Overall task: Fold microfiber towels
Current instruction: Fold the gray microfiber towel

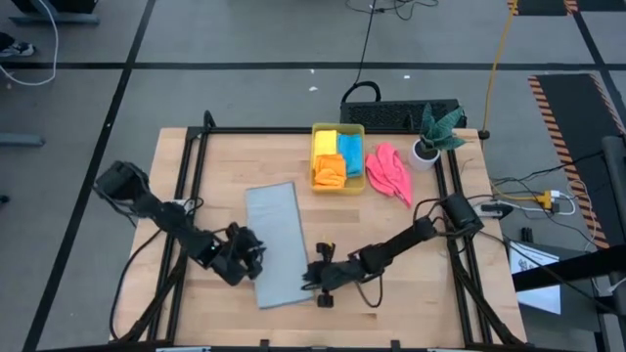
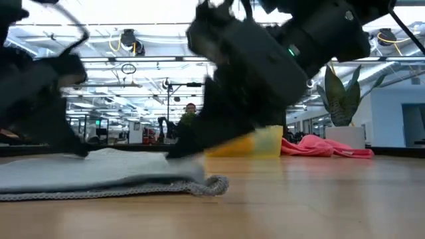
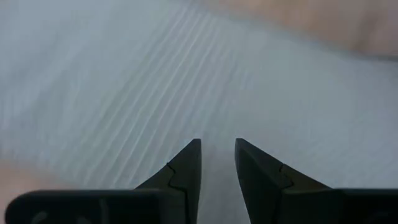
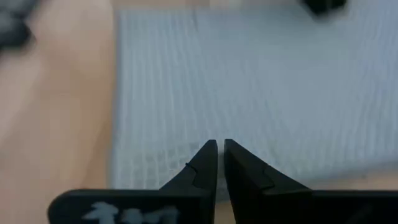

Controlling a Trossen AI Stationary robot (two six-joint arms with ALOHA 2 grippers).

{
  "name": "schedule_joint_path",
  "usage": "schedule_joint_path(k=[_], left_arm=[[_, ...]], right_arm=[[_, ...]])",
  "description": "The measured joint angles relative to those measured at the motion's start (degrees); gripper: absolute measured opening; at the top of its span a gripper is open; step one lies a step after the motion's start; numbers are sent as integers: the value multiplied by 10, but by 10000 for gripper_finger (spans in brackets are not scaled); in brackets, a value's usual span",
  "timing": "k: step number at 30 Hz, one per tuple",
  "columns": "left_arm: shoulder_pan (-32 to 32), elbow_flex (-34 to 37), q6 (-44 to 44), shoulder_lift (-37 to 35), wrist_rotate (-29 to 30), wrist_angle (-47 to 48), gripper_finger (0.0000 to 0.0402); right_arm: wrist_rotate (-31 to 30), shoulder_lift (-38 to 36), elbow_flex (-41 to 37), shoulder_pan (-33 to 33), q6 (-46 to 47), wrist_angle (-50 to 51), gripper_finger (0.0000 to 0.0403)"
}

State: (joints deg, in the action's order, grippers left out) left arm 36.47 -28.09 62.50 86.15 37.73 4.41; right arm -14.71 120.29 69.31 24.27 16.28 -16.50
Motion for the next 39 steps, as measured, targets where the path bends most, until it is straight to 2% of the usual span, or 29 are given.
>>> schedule_joint_path(k=[4, 7, 11, 15, 19, 23, 26, 29, 35, 37, 39], left_arm=[[10, 19, 78, 5, -11, 25, 101], [16, 23, 81, -5, 17, 34, 101], [22, -4, 5, -27, 48, 20, 101], [44, -33, -151, -27, 39, -35, 101], [73, -41, -334, 3, -17, -161, 102], [96, -41, -443, 75, -135, -287, 102], [102, -40, -442, 130, -213, -368, 102], [95, -40, -404, 154, -215, -420, 102], [108, -81, -460, 148, -225, -378, 102], [109, -113, -472, 146, -225, -321, 102], [113, -147, -487, 146, -225, -223, 102]], right_arm=[[42, 2, -2, 4, 24, 42, 15], [44, -10, -15, 5, 6, 43, 13], [-6, -50, -23, 11, -26, 52, 13], [-14, -72, -21, 27, -74, 25, 13], [-1, -50, -22, 43, -103, 11, 18], [12, -28, -22, 49, -119, 9, 37], [15, -22, -23, 48, -112, 9, 59], [14, -26, -22, 50, -110, 2, 80], [15, -26, -22, 57, -110, 1, 110], [15, -26, -22, 58, -109, 5, 115], [15, -26, -22, 59, -109, 5, 116]])
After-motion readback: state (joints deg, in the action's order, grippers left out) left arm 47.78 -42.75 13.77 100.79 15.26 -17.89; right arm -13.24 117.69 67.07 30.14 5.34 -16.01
